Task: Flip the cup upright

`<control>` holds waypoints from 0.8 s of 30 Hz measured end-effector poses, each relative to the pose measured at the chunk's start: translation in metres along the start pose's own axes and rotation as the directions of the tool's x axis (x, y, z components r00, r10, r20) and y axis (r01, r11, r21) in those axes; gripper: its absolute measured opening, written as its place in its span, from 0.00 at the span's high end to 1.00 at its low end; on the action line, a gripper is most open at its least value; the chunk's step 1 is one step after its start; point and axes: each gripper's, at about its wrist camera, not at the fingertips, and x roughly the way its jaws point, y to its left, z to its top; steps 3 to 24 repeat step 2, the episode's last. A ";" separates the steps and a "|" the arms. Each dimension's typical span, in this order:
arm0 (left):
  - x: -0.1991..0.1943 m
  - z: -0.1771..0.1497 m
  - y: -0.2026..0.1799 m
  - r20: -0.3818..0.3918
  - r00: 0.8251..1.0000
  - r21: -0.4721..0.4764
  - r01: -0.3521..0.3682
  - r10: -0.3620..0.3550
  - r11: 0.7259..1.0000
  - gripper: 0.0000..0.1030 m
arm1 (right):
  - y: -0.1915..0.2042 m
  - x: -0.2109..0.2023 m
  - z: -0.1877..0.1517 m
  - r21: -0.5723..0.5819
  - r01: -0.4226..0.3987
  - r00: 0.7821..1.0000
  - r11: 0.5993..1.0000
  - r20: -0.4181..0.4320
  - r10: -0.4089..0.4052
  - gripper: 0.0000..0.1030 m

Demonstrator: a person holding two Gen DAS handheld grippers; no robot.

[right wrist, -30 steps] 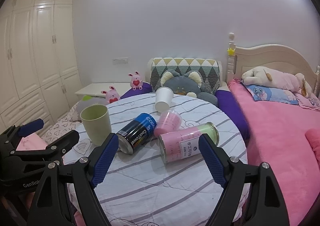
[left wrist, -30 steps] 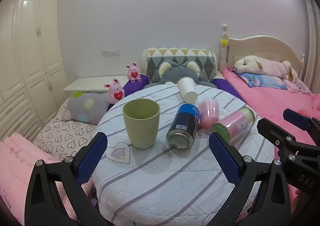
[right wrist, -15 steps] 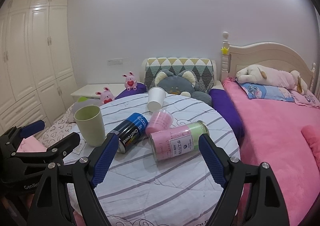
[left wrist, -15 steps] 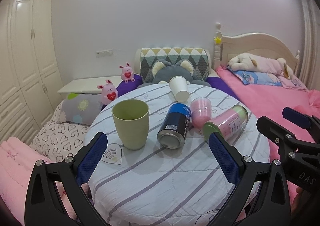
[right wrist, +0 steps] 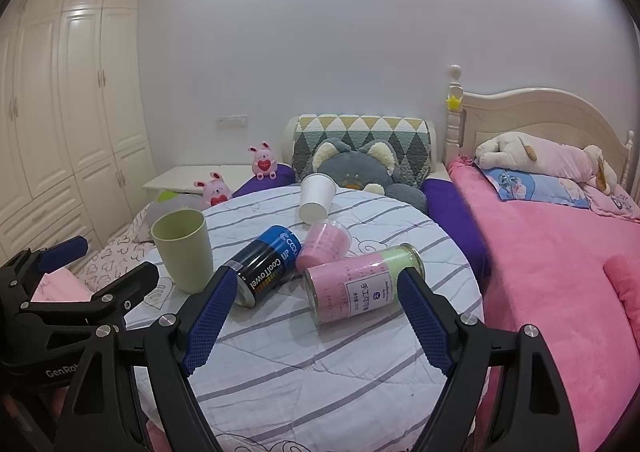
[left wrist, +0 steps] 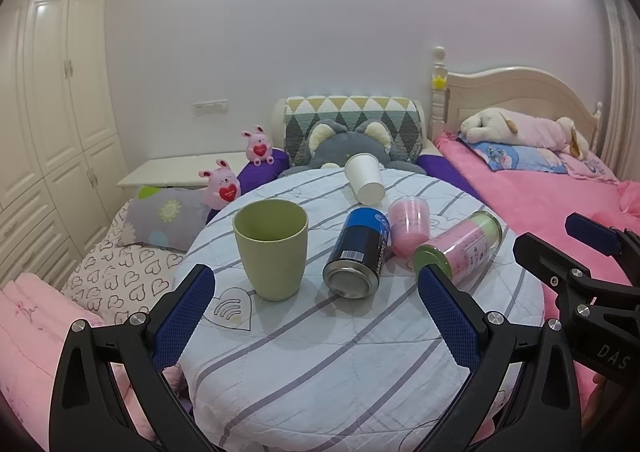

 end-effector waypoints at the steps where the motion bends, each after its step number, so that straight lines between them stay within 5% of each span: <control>1: 0.000 0.000 0.001 0.000 1.000 -0.001 -0.001 0.001 1.000 0.00 | 0.001 0.001 0.000 -0.002 -0.001 1.000 1.000 -0.001 0.001 0.19; 24: 0.000 -0.001 0.004 -0.003 1.000 -0.003 -0.004 0.004 1.000 0.00 | 0.002 0.001 0.000 -0.004 -0.001 1.000 1.000 -0.001 0.001 0.19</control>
